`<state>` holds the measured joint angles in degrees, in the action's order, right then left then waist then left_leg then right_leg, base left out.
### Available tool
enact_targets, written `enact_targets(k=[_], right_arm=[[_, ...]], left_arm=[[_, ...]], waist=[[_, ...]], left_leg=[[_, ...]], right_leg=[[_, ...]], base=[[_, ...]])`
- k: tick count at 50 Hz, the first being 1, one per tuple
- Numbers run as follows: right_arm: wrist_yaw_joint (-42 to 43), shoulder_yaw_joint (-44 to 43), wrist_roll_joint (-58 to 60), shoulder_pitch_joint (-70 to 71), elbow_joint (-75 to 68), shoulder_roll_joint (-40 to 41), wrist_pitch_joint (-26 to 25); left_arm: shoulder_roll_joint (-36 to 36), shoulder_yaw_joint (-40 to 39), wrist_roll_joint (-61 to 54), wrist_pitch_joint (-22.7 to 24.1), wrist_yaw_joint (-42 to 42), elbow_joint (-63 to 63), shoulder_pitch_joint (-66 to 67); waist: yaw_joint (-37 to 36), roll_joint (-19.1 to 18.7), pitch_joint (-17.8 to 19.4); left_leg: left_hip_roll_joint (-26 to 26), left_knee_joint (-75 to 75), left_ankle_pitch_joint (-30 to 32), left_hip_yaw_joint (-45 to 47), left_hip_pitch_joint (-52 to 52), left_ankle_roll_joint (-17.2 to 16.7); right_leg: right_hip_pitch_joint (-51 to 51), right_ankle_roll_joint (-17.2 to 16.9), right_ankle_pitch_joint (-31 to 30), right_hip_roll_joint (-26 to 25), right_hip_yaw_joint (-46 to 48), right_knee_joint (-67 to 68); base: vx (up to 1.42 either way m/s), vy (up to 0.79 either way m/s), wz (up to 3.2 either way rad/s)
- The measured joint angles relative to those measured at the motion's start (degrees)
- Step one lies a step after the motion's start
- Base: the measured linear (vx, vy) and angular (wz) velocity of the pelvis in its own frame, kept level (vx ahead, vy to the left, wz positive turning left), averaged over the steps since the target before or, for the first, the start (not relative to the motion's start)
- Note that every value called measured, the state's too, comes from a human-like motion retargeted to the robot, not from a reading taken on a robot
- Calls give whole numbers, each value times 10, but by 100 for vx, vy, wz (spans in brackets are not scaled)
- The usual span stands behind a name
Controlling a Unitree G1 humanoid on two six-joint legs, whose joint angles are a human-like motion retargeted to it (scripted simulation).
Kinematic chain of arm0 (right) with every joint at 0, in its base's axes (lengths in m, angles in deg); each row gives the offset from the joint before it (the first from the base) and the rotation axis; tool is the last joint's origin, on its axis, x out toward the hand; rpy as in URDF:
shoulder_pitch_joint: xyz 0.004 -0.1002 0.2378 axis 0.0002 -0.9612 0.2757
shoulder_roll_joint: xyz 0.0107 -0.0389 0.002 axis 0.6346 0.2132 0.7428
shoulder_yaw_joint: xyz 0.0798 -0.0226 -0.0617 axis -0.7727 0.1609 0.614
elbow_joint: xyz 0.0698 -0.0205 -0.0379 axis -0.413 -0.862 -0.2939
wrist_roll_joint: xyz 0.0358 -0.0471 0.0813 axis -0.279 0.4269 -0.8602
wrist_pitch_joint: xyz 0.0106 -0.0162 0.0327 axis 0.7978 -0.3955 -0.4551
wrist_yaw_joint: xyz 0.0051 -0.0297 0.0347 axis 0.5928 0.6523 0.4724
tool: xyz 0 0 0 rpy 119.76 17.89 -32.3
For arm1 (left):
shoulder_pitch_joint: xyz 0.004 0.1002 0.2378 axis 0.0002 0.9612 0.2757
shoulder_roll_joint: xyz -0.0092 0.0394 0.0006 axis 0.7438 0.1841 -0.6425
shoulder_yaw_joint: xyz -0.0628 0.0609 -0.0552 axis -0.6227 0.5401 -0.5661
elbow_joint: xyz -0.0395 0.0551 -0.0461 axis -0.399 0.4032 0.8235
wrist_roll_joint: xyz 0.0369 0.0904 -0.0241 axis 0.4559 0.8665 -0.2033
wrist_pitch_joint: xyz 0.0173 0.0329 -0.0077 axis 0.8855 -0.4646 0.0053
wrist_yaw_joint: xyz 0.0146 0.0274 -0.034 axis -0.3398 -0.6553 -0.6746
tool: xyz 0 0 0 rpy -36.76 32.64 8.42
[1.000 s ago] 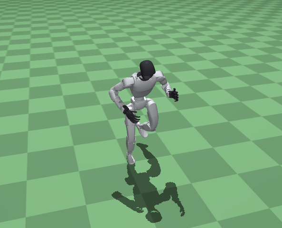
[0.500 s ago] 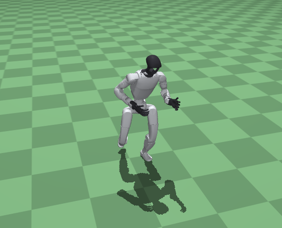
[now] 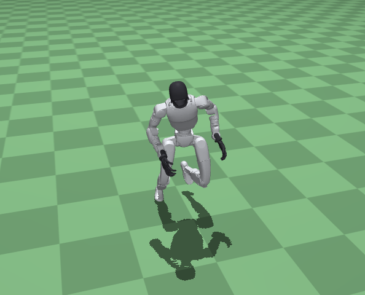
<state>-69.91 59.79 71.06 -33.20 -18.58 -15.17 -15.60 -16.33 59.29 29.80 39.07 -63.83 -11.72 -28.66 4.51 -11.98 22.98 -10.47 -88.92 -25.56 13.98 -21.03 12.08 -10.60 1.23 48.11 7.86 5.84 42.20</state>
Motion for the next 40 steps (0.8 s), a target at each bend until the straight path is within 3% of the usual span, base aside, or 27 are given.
enact_targets(k=[3, 5, 7, 9, 11, 13, 14, 17, 19, 22, 25, 28, 30, 32, 33, 34, 35, 37, 40], right_arm=[[5, -12, -6, 104, 77, 60, 10], [7, -3, 8, 140, 145, 66, 24], [5, 7, 36, 136, 224, 61, 43], [-6, 15, 55, 113, 312, 56, 69], [-12, 43, 53, 96, 393, 53, 105], [-26, 92, 13, 91, 453, 56, 139], [-45, 121, -19, 85, 465, 62, 148], [-97, 179, -73, 25, 420, 91, 139], [-80, 166, -40, -53, 345, 101, 121], [-38, 73, -36, -191, 278, 76, 111], [-37, -60, -109, -306, 322, -21, 124], [-55, -146, -168, -362, 358, -133, 133], [-86, -190, -179, -378, 363, -200, 123], [-135, -211, -160, -366, 358, -256, 100], [-156, -210, -152, -353, 353, -281, 89], [-176, -194, -150, -324, 342, -301, 77], [-195, -172, -149, -288, 327, -319, 66], [-201, -98, -143, -156, 241, -325, 45], [-54, 28, 44, 116, 24, -253, 34]], left_arm=[[78, -82, -36, 33, -44, 14, 149], [136, -153, -57, 43, -28, -4, 220], [185, -232, -47, 44, 4, -22, 255], [216, -317, -19, 50, 41, -35, 263], [224, -392, 11, 71, 54, -43, 246], [219, -446, 36, 97, 17, -45, 208], [212, -454, 55, 109, -23, -40, 183], [202, -404, 127, 101, -118, 0, 70], [213, -328, 149, 37, -73, 40, -52], [235, -201, 189, -47, 31, 70, -256], [246, -62, 229, -40, -2, 31, -434], [264, 50, 177, 19, -45, -53, -547], [275, 98, 117, 65, -31, -127, -573], [265, 95, 69, 96, 38, -215, -546], [251, 85, 48, 107, 73, -259, -515], [230, 75, 30, 114, 105, -299, -477], [206, 65, 14, 119, 136, -336, -435], [165, 53, -13, 112, 178, -366, -348], [135, 5, 44, 110, 140, -326, -209]], waist=[[-142, 98, -53], [-231, 161, -74], [-320, 232, -75], [-416, 310, -52], [-509, 368, -4], [-568, 393, 52], [-559, 393, 64], [-431, 386, 68], [-321, 381, 68], [-190, 357, 68], [-60, 301, 68], [57, 216, 68], [118, 157, 68], [146, 94, 68], [164, 71, 68], [172, 51, 68], [174, 31, 68], [142, -1, 68], [58, -28, 68]], left_leg=[[1, -46, -97, 67, -202, 2], [-16, -16, -101, 92, -327, -12], [-51, 69, -72, 131, -410, -23], [-95, 195, -34, 187, -442, -40], [-124, 339, 32, 213, -430, -70], [-129, 388, 95, 173, -407, -88], [-125, 345, 75, 139, -406, -81], [-67, 193, -55, 63, -397, -50], [-15, 163, -113, 25, -364, -40], [11, 171, -178, -20, -270, -39], [-7, 225, -220, -54, -146, -44], [-73, 304, -212, -82, -26, -58], [-128, 350, -148, -96, 43, -74], [-167, 373, -66, -104, 105, -90], [-159, 386, -33, -124, 147, -102], [-140, 379, -16, -144, 184, -115], [-115, 363, -7, -166, 218, -128], [-102, 214, -37, -138, 206, -120], [-133, -73, -135, -40, 55, -31]], right_leg=[[40, -28, -30, 64, -31, -48], [84, -34, -112, 102, -41, -97], [126, -35, -245, 137, -45, -145], [160, -57, -389, 172, -48, -192], [195, -91, -509, 194, -60, -227], [221, -100, -557, 189, -84, -204], [220, -93, -542, 170, -87, -150], [161, -57, -448, 106, -32, 102], [72, -23, -359, 91, 20, 284], [-120, 13, -222, 74, 48, 494], [-340, 0, -148, 78, 59, 558], [-535, -37, -169, 90, 52, 446], [-592, -48, -186, 107, 59, 266], [-606, -80, -326, 116, 72, 74], [-580, -93, -395, 130, 81, 9], [-566, -95, -421, 139, 82, 22], [-559, -92, -425, 145, 80, 73], [-559, -63, -324, 132, 72, 244], [-543, -8, -255, 78, 72, 339]], base=[[168, 7, -81], [184, 19, -18], [198, 27, -8], [208, 28, -55], [212, 30, -123], [211, 40, -91], [208, 50, 36], [196, 43, 254], [186, 9, 304], [178, -21, 174], [177, -37, 112], [188, -52, 81], [202, -68, 43], [213, -71, -1], [226, -68, 5], [233, -66, -7], [227, -65, -66], [210, -61, -129], [176, -44, -192]])
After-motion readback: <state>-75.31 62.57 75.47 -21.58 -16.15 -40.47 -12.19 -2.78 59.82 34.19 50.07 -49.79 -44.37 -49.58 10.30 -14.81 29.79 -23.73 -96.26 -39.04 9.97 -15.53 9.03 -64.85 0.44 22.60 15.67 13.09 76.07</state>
